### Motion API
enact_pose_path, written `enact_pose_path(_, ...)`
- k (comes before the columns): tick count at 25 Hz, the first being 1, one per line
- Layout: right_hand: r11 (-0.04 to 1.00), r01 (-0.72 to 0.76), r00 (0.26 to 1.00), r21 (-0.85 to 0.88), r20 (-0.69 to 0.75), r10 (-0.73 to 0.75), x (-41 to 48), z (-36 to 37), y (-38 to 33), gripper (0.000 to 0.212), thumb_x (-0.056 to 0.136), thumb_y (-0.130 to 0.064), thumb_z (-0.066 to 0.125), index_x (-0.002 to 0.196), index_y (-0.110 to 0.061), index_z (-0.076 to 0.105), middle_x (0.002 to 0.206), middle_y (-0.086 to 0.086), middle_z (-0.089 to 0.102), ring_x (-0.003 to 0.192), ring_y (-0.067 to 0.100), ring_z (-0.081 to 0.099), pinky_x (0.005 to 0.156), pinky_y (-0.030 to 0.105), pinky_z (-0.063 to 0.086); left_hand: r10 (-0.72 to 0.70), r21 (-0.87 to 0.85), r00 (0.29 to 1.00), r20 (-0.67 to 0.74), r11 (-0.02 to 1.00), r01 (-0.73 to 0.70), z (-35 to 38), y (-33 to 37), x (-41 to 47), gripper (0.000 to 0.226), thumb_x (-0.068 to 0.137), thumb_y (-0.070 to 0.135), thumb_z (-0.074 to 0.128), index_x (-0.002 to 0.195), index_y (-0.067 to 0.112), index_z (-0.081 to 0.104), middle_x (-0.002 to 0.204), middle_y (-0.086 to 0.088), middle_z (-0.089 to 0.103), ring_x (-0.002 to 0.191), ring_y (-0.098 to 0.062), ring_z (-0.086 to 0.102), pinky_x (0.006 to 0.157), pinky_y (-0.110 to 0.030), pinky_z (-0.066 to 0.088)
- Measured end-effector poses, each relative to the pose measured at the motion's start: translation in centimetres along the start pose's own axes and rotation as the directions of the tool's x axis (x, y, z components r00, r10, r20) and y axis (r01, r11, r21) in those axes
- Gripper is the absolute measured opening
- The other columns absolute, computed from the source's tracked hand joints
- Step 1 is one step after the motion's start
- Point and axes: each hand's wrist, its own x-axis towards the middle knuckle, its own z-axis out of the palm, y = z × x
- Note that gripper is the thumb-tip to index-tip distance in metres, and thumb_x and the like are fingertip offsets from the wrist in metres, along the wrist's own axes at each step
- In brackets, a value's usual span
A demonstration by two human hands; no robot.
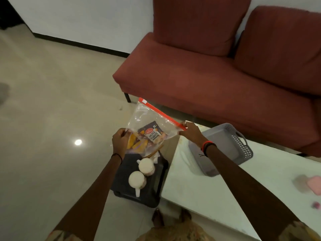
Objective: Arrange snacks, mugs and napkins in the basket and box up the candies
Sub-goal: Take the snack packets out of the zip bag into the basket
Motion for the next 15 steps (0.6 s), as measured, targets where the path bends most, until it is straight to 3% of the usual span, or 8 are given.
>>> enact_pose_path(4, 0.996, -0.036, 0.999, -0.078, 0.007, 0.036, -3.5, -4.7, 4.9, 0.038, 0.083, -0.013, 0.069, 0.119, -0.007, 0.062, 0.123, 0.011, 0.064, 0.114, 0.028, 0.059, 0.099, 0.033, 0.044, 0.074, 0.080, 0.987, 0.143, 0.993, -0.086, 6.3, 2.8, -3.2, 0.019, 0.090, 0.013, 0.057, 0.092, -0.005, 0.061, 0.082, -0.012, 0.059, 0.079, -0.022, 0.052, 0.072, -0.029, 0.042)
enact_pose_path(7, 0.999, 0.013, 1.000, -0.042, -0.020, -0.014, -6.4, -8.1, 7.4, 0.041, 0.083, -0.023, 0.071, 0.120, -0.009, 0.060, 0.116, 0.007, 0.067, 0.105, 0.023, 0.062, 0.091, 0.025, 0.043, 0.091, 0.088, 0.970, 0.227, 0.990, -0.113, 11.1, 4.5, -5.8, 0.012, 0.090, 0.015, 0.058, 0.086, 0.004, 0.060, 0.080, -0.009, 0.058, 0.076, -0.020, 0.053, 0.064, -0.021, 0.041)
enact_pose_path(10, 0.999, 0.026, 0.995, 0.033, -0.097, -0.023, -8.8, -11.2, 9.2, 0.036, 0.086, -0.037, 0.065, 0.115, -0.015, 0.065, 0.102, 0.001, 0.070, 0.089, 0.011, 0.064, 0.084, 0.025, 0.047, 0.076, 0.121, 0.954, 0.289, 0.986, -0.115, 15.2, 5.4, -7.7, 0.017, 0.090, 0.019, 0.057, 0.090, 0.002, 0.061, 0.083, -0.010, 0.062, 0.078, -0.020, 0.055, 0.071, -0.026, 0.044)
enact_pose_path(12, 0.998, 0.053, 0.979, 0.018, -0.198, -0.048, -10.6, -13.3, 10.5, 0.029, 0.087, -0.030, 0.066, 0.110, -0.014, 0.069, 0.102, 0.004, 0.072, 0.089, 0.010, 0.067, 0.082, 0.026, 0.050, 0.083, 0.158, 0.935, 0.346, 0.977, -0.145, 17.9, 6.2, -8.9, 0.019, 0.091, 0.020, 0.057, 0.093, 0.001, 0.062, 0.085, -0.009, 0.062, 0.080, -0.020, 0.056, 0.074, -0.029, 0.044)
enact_pose_path(14, 0.992, 0.109, 0.949, -0.063, -0.290, -0.122, -11.3, -14.5, 12.1, 0.028, 0.080, -0.015, 0.074, 0.106, -0.007, 0.071, 0.106, 0.014, 0.073, 0.089, 0.021, 0.071, 0.083, 0.031, 0.056, 0.110, 0.164, 0.913, 0.393, 0.968, -0.188, 20.3, 7.0, -10.2, 0.019, 0.090, 0.017, 0.058, 0.094, -0.001, 0.062, 0.086, -0.011, 0.062, 0.080, -0.020, 0.056, 0.074, -0.028, 0.043)
enact_pose_path(15, 0.992, 0.111, 0.940, -0.067, -0.318, -0.127, -11.5, -15.0, 12.9, 0.027, 0.079, -0.013, 0.074, 0.105, -0.005, 0.072, 0.107, 0.015, 0.073, 0.084, 0.016, 0.070, 0.083, 0.029, 0.056, 0.128, 0.167, 0.903, 0.410, 0.963, -0.212, 21.2, 7.1, -10.6, 0.019, 0.090, 0.015, 0.058, 0.093, -0.003, 0.062, 0.086, -0.014, 0.063, 0.080, -0.020, 0.055, 0.073, -0.027, 0.042)
